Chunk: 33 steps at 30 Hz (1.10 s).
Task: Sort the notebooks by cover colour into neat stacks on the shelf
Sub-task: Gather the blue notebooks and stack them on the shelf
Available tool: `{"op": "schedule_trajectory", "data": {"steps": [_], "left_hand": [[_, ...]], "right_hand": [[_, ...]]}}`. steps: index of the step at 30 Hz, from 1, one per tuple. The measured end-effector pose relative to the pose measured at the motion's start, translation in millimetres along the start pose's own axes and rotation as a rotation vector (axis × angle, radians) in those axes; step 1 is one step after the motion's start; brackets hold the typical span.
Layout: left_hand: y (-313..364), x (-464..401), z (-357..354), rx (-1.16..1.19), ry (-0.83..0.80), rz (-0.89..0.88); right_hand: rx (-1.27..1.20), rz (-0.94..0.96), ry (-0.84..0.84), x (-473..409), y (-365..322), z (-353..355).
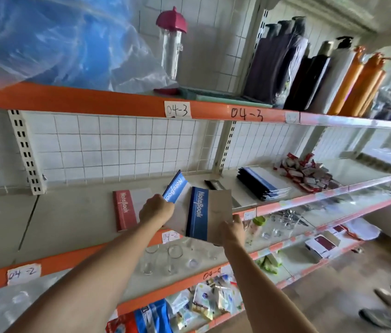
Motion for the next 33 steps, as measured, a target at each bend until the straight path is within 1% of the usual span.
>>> {"op": "schedule_trajectory", "data": {"steps": [4, 8, 10, 14, 20, 23, 27, 31, 33], "left_hand": [[39, -28, -33, 0.032, 0.006, -0.024], [70, -52, -62, 0.042, -0.047, 0.011], [92, -64, -70, 0.034, -0.039, -0.005], [134, -78, -88, 0.008, -0.012, -0.059], [167, -91, -124, -0.042, 0.021, -0.059], [187, -100, -140, -0.062, 0.038, -0.043], [211, -109, -168, -0.083, 0.067, 0.0], [244, -114, -196, -0.128, 0.118, 0.073], [263, -116, -206, -0.136, 0.164, 0.084]], "right_hand": [[0.037, 0.024, 0.006, -52, -8, 14], [0.082, 0.033, -0.037, -97, -16, 32], [0.072, 0.059, -0.047, -124, -23, 39], [0.063, 0.047, -0.022, -161, -28, 59], [0.044, 0.043, -0.012, -212, -13, 86], [0.08, 0.065, -0.014, -243, -9, 94], [0.135, 0.095, -0.069, -289, -3, 106], [0.114, 0.122, -0.114, -347, -3, 125], [0.087, 0.162, -0.135, -375, -7, 132]]}}
Point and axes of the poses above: each hand's wrist, its own x-axis away from the middle knuckle, its own z-axis out of the back of the hand, y = z × x, the point moved 6 cm from there along -x, towards the middle knuckle, and after that the axes turned 4 degrees about x, right-handed, at the moved point
